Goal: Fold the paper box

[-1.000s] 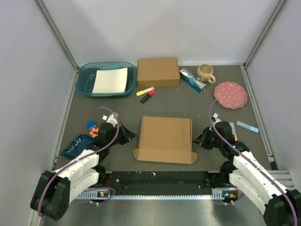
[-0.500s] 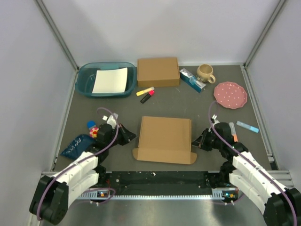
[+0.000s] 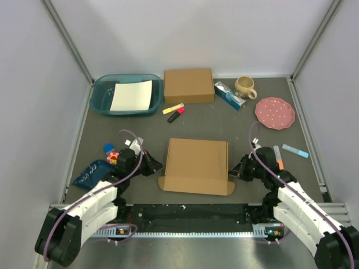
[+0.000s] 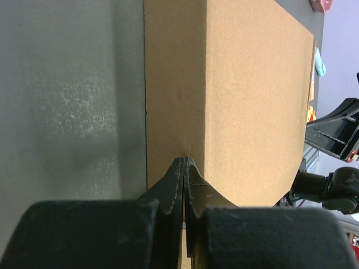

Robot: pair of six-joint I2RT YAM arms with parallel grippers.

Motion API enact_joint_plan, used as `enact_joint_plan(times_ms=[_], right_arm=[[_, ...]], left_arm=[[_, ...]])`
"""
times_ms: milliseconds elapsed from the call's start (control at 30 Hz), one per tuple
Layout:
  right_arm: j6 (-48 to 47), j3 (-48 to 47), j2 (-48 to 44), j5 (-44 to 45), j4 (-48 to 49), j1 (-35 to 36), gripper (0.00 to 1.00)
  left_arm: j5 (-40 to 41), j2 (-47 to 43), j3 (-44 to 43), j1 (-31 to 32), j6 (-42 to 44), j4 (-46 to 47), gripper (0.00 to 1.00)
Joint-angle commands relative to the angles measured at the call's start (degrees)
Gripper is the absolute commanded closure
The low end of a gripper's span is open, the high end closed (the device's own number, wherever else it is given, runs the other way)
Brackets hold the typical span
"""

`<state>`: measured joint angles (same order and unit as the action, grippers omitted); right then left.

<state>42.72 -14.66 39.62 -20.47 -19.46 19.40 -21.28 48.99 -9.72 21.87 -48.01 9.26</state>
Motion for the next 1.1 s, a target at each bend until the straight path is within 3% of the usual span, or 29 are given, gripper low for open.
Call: enact_joint_plan(times_ms=[0, 433, 1067], right_arm=[[0.61, -1.43, -0.94, -0.27, 0.92, 0.73, 1.00], [0.00, -5.64, 7.23, -1.32, 6.10, 0.73, 1.00], [-0.36, -22.87, -3.75, -2.65, -11.91, 0.64, 1.00]], left_arm=[[-2.80, -0.12, -0.04, 0.89, 0.46, 2.70, 1.00], [-4.56, -2.32, 1.54, 3.44, -2.35, 4.10, 1.00], [-8.25, -13.92, -11.63, 3.45, -1.91, -8.99, 1.00]])
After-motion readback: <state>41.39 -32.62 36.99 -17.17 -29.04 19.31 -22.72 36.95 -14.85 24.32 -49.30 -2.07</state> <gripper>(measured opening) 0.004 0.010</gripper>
